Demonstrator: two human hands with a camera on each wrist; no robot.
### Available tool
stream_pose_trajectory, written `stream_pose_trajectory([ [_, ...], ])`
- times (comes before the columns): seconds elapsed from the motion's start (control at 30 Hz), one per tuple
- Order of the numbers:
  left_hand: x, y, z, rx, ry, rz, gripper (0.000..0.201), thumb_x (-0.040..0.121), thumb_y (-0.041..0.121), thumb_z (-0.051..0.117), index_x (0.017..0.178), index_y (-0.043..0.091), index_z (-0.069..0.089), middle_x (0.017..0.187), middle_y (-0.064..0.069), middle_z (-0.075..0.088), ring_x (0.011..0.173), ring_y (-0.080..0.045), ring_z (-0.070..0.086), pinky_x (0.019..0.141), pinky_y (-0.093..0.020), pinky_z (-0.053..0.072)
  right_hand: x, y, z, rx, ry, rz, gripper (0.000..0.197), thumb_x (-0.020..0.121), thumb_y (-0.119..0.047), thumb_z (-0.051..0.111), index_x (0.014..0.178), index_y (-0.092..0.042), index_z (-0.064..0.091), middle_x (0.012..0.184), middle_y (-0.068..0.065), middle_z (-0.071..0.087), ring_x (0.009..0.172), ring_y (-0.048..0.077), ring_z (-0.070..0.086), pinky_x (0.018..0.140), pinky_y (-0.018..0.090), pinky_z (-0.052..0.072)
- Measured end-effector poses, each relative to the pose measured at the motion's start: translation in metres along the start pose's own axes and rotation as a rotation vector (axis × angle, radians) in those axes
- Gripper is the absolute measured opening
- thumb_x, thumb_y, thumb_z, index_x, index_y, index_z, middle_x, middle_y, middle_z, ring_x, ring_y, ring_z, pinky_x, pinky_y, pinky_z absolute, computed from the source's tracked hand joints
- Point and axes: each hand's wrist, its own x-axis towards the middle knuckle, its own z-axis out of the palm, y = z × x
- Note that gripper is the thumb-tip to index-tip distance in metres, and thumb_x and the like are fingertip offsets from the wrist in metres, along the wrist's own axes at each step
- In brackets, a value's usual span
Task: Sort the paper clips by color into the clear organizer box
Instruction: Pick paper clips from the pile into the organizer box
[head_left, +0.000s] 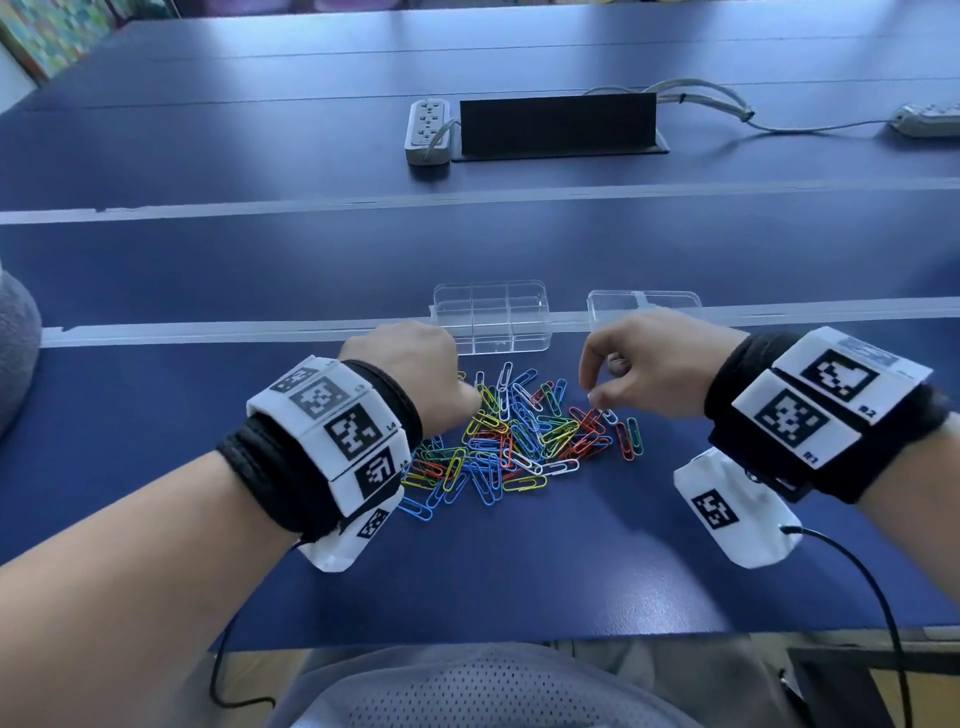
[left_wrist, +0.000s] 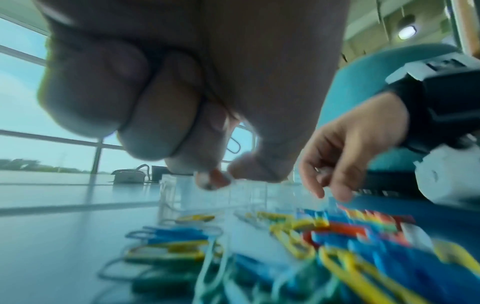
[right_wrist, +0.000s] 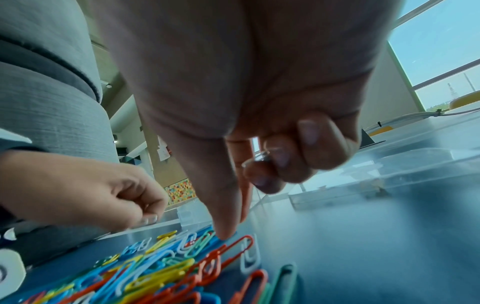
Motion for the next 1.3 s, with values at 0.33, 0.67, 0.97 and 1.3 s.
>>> stream_pose_trajectory([
  [0.33, 0.015, -0.013, -0.007, -1.117, -0.322, -0.048, 0.037, 0.095, 0.022, 0.035, 0.058, 0.018, 0.03, 0.043, 0.004, 0.027, 0.026, -0.01, 0.029, 0.038, -0.014, 0.03, 0.008, 0.0, 0.007, -0.052, -0.014, 0.032, 0.024, 0.079, -0.035, 0.069, 0.098, -0.02, 0.068, 0.068, -0.01, 0.048, 0.079, 0.016, 0.05, 0.072, 0.023, 0.039],
  [0.67, 0.021, -0.019, -0.003, -0.641, -0.169, 0.088, 0.027, 0.096, 0.008, 0.04, 0.086, 0.02, 0.063, 0.074, -0.003, 0.055, 0.054, -0.005, 0.055, 0.053, -0.014, 0.043, 0.001, 0.005, 0.008, -0.053, 0.003, 0.036, 0.018, 0.079, -0.037, 0.069, 0.089, -0.024, 0.062, 0.067, -0.013, 0.045, 0.081, 0.015, 0.046, 0.073, 0.023, 0.036],
  [0.97, 0.014, -0.023, -0.003, -0.096, -0.069, 0.142, 0.026, 0.083, 0.039, 0.063, 0.097, 0.019, 0.073, 0.09, -0.003, 0.063, 0.094, -0.021, 0.059, 0.078, -0.025, 0.044, 0.0, 0.002, 0.007, -0.123, -0.037, 0.136, 0.024, 0.077, -0.038, 0.072, 0.086, -0.016, 0.074, 0.08, 0.004, 0.065, 0.082, 0.021, 0.058, 0.069, 0.023, 0.043],
  [1.3, 0.017, -0.027, 0.0, -0.002, -0.035, 0.244, 0.01, 0.08, 0.025, 0.058, 0.079, 0.019, 0.066, 0.06, 0.01, 0.042, 0.074, -0.02, 0.049, 0.066, -0.024, 0.04, -0.005, 0.003, 0.001, -0.086, -0.04, 0.15, 0.015, 0.085, -0.028, 0.057, 0.079, -0.02, 0.067, 0.081, 0.002, 0.065, 0.082, 0.02, 0.056, 0.07, 0.023, 0.042],
])
